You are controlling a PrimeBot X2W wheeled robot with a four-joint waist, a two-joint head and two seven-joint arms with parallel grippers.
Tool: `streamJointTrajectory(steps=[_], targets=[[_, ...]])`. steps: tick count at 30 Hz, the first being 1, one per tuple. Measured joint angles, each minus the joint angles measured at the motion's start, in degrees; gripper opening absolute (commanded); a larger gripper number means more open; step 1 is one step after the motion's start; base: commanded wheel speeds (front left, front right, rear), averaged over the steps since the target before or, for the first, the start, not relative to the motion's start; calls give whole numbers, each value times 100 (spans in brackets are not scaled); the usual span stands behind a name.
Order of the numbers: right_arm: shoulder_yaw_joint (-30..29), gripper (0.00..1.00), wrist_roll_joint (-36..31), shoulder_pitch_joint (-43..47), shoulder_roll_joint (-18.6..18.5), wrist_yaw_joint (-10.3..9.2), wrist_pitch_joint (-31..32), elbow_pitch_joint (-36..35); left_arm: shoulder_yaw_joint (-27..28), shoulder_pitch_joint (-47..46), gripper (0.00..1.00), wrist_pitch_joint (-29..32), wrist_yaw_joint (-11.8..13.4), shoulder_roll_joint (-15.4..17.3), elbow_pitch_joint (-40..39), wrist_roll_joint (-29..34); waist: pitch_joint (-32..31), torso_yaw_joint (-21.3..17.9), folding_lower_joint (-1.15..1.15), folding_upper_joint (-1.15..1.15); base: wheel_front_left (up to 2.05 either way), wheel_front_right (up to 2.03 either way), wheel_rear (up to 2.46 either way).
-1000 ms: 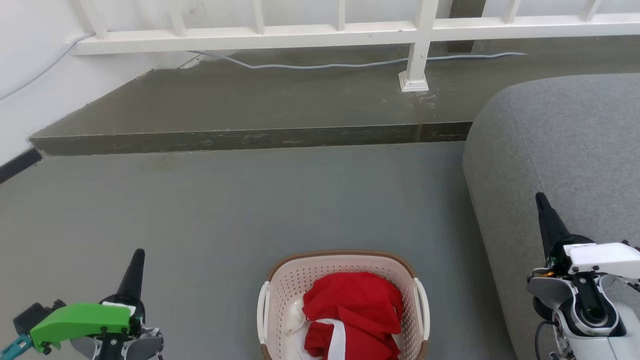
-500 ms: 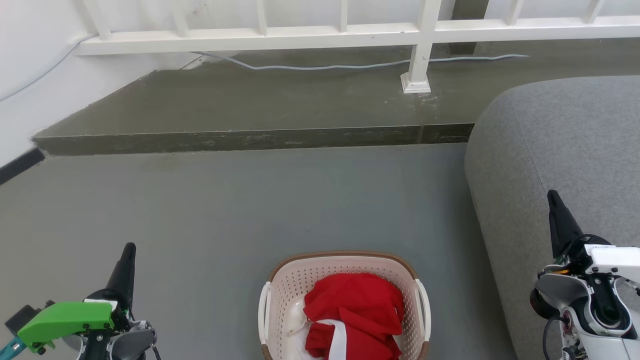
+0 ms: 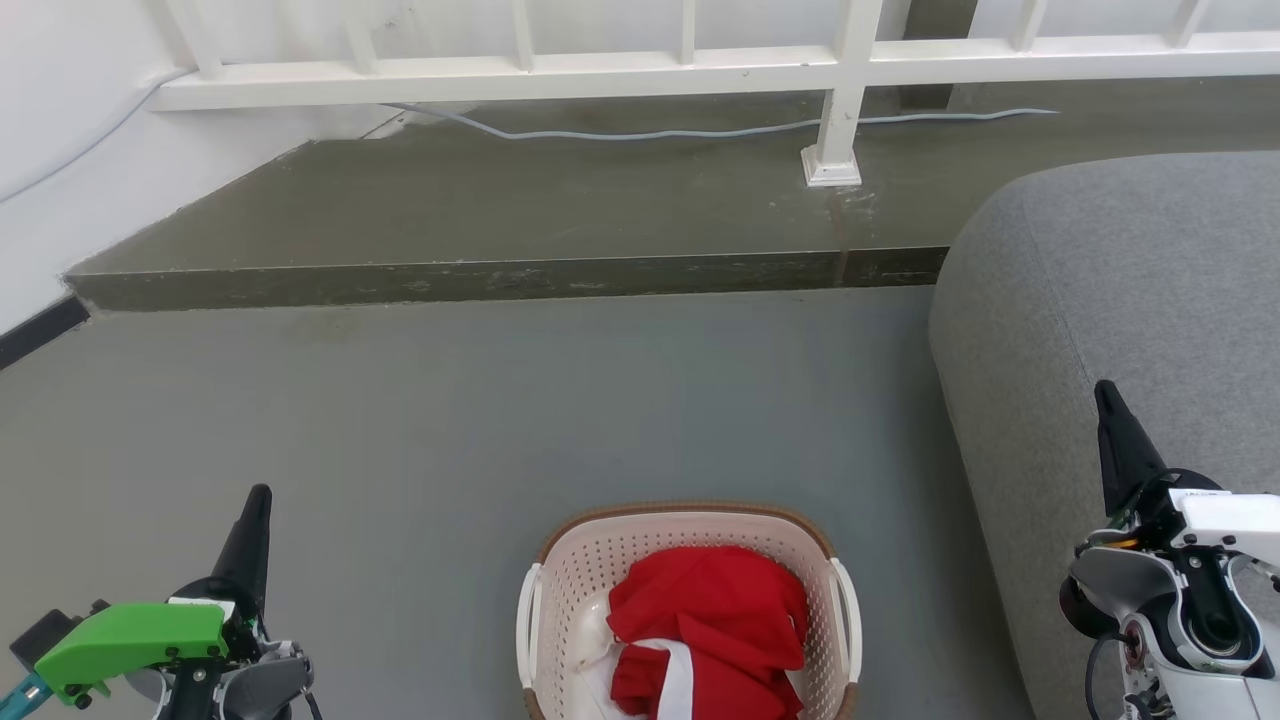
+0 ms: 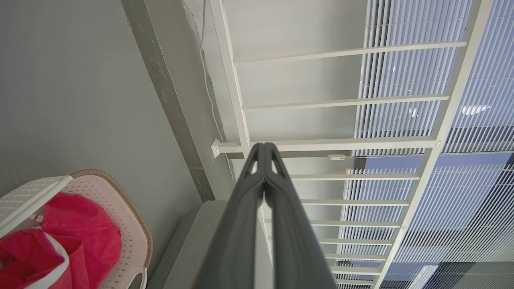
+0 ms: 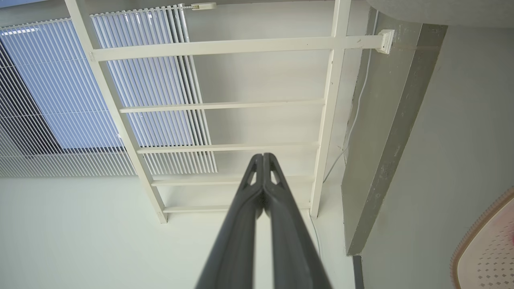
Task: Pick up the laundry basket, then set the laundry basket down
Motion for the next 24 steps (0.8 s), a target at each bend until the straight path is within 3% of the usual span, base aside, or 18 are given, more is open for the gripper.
streamJointTrajectory(steps=[24], targets=[[-2,0,0,1,0,0,1,-8,3,0,0,1,0,-1,-2,0,1,0,0,0,0,0,0]])
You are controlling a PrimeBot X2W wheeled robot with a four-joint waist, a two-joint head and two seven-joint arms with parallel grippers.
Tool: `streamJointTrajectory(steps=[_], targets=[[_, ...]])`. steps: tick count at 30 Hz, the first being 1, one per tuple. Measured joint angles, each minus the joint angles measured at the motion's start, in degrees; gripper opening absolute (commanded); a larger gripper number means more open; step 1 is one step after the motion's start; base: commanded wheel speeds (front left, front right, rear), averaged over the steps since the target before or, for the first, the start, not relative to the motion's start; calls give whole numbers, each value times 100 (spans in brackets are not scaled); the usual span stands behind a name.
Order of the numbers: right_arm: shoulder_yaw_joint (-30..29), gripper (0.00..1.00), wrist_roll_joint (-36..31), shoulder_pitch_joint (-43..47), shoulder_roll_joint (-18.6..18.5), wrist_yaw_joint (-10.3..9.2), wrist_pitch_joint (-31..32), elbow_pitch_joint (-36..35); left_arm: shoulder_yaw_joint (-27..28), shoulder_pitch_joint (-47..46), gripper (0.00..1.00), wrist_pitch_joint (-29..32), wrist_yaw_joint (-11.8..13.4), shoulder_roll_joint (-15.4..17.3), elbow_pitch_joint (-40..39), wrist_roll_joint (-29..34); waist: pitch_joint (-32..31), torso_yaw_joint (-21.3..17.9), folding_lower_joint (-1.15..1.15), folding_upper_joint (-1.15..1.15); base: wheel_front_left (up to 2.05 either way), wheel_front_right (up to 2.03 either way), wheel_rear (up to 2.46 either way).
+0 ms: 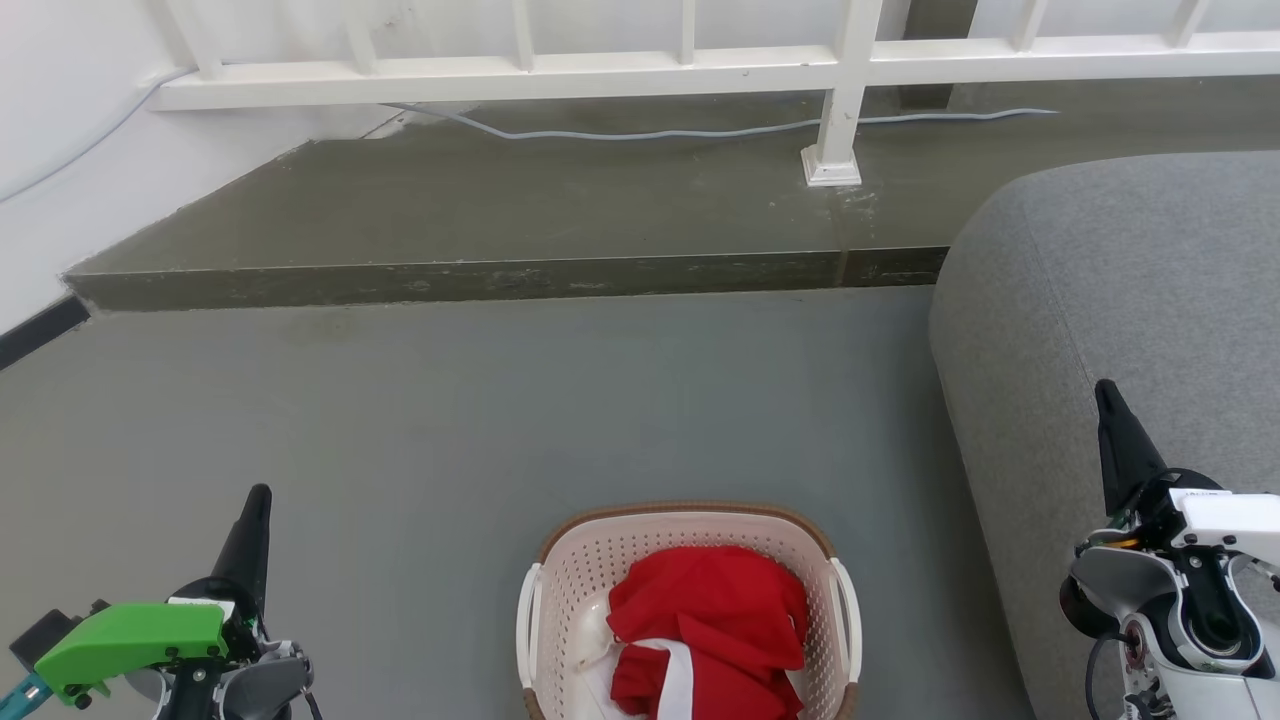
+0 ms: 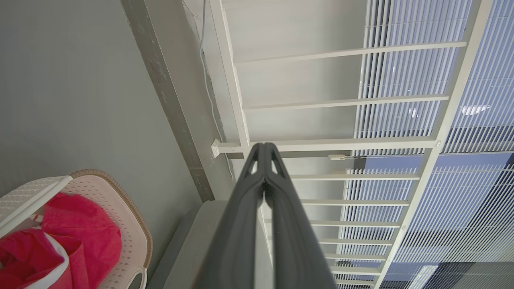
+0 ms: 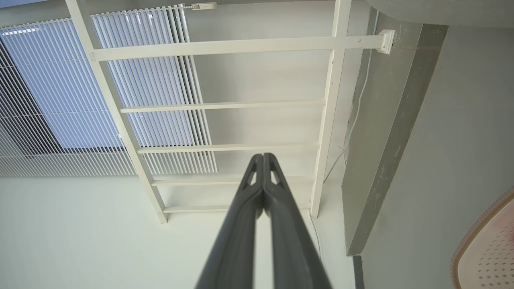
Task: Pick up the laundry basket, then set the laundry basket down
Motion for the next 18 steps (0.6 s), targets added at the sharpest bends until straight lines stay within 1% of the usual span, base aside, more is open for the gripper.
streamJointTrajectory(steps=[18], targets=[[-2,0,0,1,2,1,0,-11,2,0,0,0,0,-2,-1,0,0,0,0,0,0,0,0]])
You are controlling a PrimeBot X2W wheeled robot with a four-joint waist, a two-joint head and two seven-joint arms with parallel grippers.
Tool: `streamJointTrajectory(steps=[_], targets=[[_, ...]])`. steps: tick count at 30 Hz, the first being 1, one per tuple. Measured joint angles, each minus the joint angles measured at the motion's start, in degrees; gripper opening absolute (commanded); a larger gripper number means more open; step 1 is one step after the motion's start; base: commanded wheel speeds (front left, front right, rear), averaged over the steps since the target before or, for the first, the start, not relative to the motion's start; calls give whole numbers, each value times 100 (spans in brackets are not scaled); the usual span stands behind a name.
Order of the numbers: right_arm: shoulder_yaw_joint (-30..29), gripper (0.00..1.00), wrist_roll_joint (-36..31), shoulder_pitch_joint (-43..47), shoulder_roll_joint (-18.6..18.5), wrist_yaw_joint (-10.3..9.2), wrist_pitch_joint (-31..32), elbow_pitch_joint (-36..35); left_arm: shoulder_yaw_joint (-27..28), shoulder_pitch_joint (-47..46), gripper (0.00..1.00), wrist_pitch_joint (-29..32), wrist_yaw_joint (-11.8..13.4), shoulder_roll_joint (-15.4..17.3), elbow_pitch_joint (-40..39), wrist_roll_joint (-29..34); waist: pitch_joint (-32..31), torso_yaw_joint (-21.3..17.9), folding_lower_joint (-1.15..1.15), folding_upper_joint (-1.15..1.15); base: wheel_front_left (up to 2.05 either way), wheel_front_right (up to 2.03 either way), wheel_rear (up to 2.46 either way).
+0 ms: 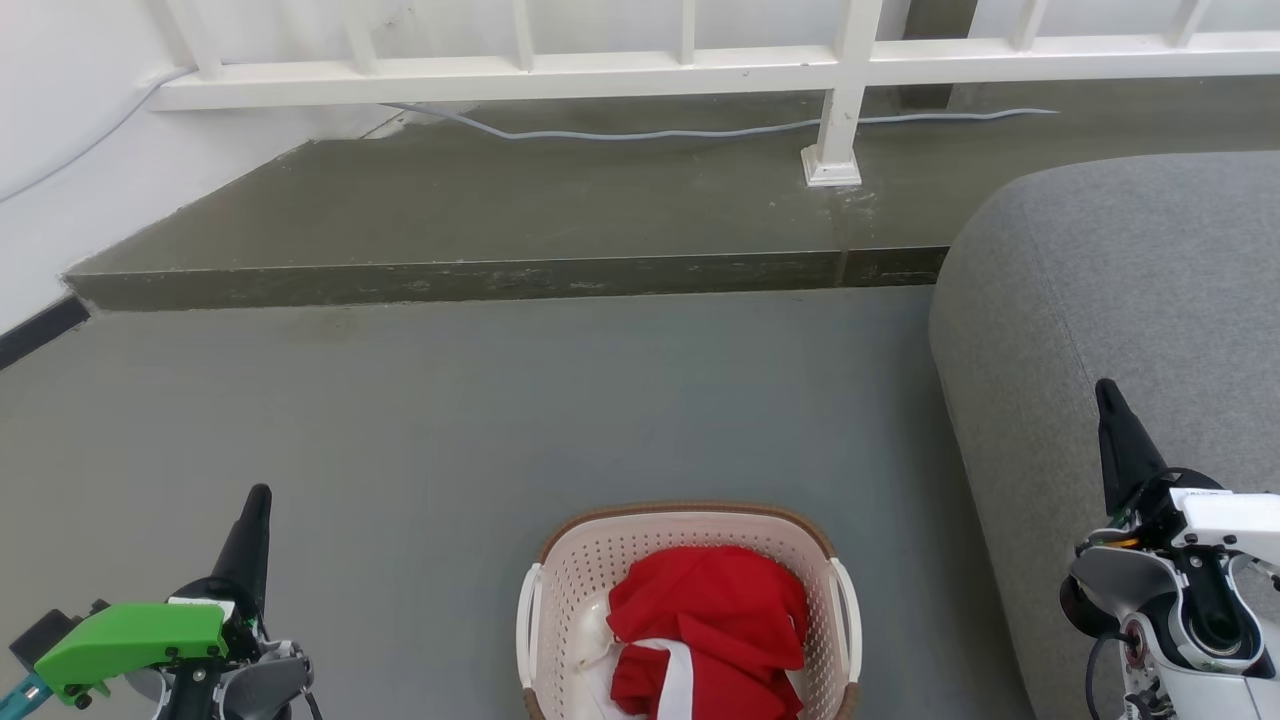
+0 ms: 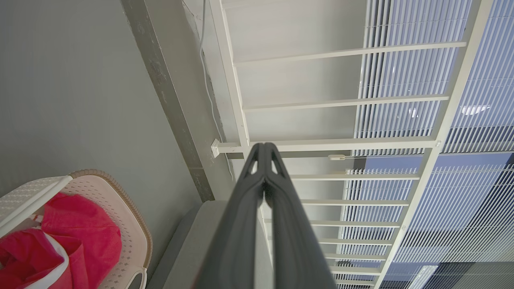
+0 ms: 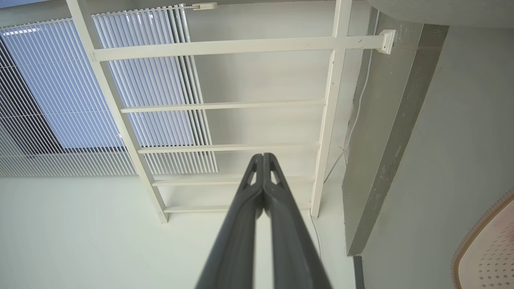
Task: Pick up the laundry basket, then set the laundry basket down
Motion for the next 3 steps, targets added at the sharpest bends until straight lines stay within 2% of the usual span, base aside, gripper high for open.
streamJointTrajectory(steps=[3], targets=[[-1,0,0,0,0,0,0,-1,0,0,0,0,0,0,0,1,0,0,0,0,0,0,0]])
